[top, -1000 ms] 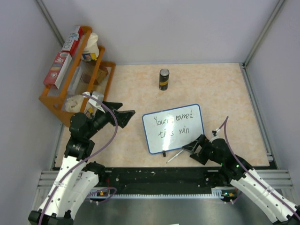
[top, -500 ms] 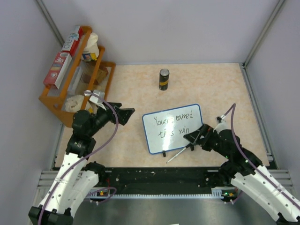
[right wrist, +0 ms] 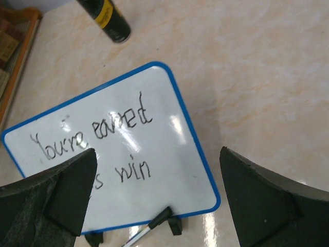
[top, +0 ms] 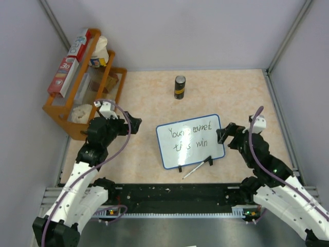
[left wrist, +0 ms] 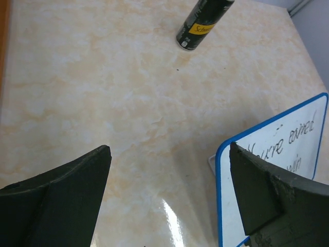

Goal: Write a sentence on the whiteboard
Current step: Reset both arms

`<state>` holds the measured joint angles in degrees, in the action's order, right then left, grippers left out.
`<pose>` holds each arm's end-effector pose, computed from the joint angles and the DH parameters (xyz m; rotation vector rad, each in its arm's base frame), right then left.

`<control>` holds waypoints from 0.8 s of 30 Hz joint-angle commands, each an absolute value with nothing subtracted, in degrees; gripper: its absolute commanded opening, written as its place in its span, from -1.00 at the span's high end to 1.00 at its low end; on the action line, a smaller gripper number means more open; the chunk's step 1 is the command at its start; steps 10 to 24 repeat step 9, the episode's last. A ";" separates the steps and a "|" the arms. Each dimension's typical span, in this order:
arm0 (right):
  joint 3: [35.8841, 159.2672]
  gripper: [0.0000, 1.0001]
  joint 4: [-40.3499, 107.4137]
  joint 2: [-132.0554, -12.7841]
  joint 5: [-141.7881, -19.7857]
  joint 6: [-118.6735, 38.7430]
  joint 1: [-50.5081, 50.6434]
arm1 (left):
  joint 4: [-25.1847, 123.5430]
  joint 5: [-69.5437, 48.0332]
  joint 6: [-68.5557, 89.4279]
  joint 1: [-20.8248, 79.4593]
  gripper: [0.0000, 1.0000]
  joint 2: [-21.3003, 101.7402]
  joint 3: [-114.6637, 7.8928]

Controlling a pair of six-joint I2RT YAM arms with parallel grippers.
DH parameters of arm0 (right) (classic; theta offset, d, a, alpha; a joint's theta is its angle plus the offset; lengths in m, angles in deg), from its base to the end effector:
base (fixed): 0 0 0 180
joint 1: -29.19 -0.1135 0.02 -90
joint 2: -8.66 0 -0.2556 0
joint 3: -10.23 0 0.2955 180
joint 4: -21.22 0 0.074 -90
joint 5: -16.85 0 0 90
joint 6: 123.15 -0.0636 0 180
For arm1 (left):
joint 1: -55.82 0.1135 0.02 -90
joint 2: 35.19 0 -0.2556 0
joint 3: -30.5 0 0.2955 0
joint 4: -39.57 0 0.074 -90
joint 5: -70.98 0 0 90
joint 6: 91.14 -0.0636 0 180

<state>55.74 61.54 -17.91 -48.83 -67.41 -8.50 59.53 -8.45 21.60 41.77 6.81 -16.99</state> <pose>0.1694 0.0977 0.2756 0.2239 1.9204 0.4332 0.2459 -0.0736 0.2787 -0.0080 1.8635 -0.6176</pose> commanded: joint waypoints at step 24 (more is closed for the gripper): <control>54.20 -0.98 45.69 -21.04 -28.23 -55.31 -7.02 | 52.17 -18.49 15.57 41.58 -0.98 4.89 -10.22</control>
